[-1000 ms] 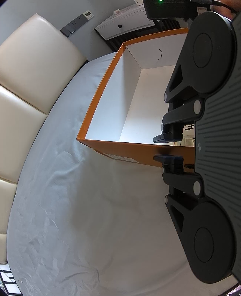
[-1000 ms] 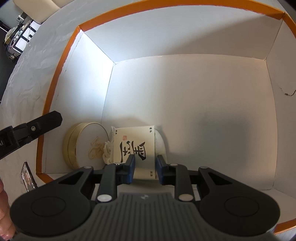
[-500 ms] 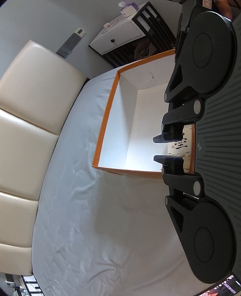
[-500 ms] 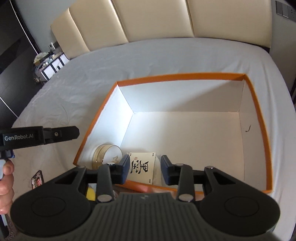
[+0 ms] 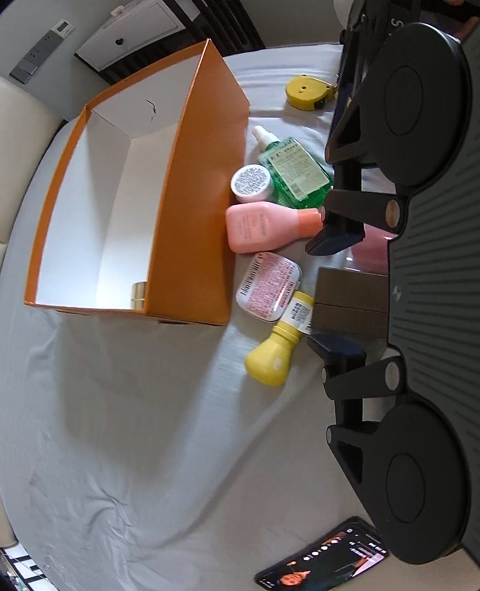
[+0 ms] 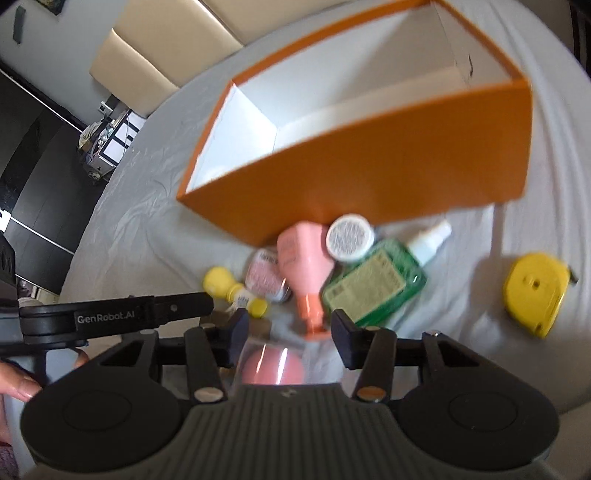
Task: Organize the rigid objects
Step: 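Grasp the brown cube box with the left gripper while the right gripper grasps the clear pink-sponge cup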
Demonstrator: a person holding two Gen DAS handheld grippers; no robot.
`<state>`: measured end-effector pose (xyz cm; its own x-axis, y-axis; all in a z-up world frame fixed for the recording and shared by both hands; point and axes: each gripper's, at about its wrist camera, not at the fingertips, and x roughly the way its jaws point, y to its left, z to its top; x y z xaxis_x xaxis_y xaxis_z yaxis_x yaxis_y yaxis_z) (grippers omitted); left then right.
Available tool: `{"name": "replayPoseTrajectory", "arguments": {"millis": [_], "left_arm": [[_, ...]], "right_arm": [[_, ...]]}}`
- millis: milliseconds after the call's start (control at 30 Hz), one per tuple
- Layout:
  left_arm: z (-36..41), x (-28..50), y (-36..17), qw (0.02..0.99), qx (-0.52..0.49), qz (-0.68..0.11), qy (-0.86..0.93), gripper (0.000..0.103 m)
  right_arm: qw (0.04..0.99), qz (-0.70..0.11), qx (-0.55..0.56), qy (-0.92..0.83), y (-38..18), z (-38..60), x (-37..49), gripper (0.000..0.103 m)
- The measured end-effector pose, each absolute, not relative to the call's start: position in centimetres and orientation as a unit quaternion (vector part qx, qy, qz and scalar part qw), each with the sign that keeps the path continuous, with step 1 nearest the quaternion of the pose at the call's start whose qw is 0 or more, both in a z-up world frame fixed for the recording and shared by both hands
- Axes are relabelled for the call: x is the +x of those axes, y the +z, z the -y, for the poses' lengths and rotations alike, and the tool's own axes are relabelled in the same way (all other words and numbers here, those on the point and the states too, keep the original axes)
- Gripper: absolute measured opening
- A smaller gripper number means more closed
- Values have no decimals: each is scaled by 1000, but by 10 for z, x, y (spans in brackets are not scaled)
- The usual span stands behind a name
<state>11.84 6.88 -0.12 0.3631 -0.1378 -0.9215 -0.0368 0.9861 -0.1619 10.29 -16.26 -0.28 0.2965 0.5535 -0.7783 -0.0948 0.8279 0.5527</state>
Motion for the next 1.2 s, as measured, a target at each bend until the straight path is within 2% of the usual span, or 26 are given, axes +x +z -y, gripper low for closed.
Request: {"name": "replayPoseTrajectory", "arguments": {"millis": [100, 333, 633, 900, 1200], "left_arm": [[-65, 115, -9, 818, -68, -570, -26, 74], [-59, 104, -22, 810, -32, -585, -22, 74], [-52, 103, -29, 806, -7, -591, -34, 51], [-55, 102, -28, 811, -17, -583, -36, 50], [-53, 95, -26, 806, -39, -585, -86, 50]], "right_arm": [[754, -581, 215, 218, -15, 154, 95, 61], [742, -602, 182, 232, -28, 125, 77, 65], [729, -623, 176, 221, -50, 100, 74, 65], [737, -620, 160, 216, -52, 93, 70, 64], [754, -609, 131, 211, -22, 135, 60, 64]]}}
